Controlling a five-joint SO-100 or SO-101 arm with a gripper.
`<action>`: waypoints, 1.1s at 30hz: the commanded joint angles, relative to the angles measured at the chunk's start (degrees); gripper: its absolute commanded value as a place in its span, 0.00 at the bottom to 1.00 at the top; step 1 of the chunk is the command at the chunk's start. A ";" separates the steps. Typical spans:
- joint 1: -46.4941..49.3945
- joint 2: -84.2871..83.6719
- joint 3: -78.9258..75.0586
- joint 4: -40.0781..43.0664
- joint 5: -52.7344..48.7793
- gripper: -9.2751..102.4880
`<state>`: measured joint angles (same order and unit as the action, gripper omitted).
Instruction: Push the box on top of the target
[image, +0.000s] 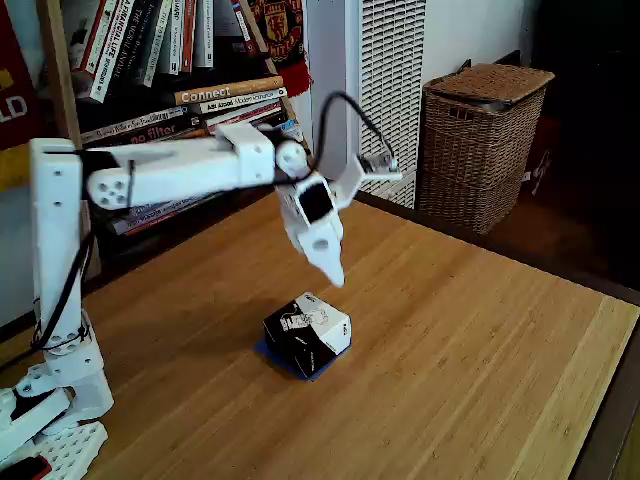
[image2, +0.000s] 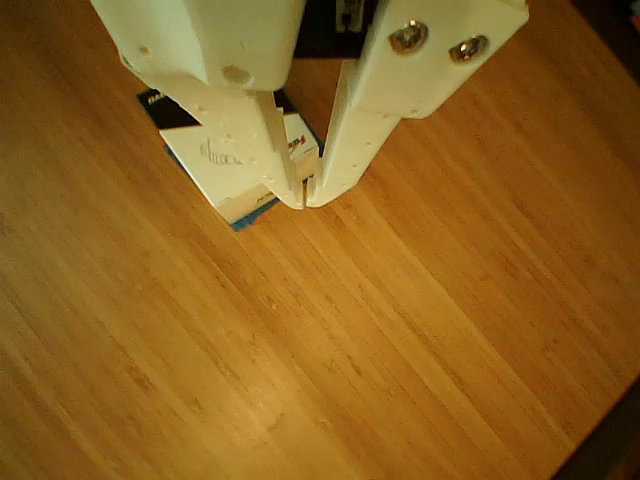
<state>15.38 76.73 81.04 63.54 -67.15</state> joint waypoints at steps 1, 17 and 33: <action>-1.67 6.24 -1.32 1.58 2.46 0.08; -8.88 35.07 27.51 -10.20 29.44 0.08; -7.73 67.24 55.55 -23.38 30.76 0.08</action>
<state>6.68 137.46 133.59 42.54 -35.86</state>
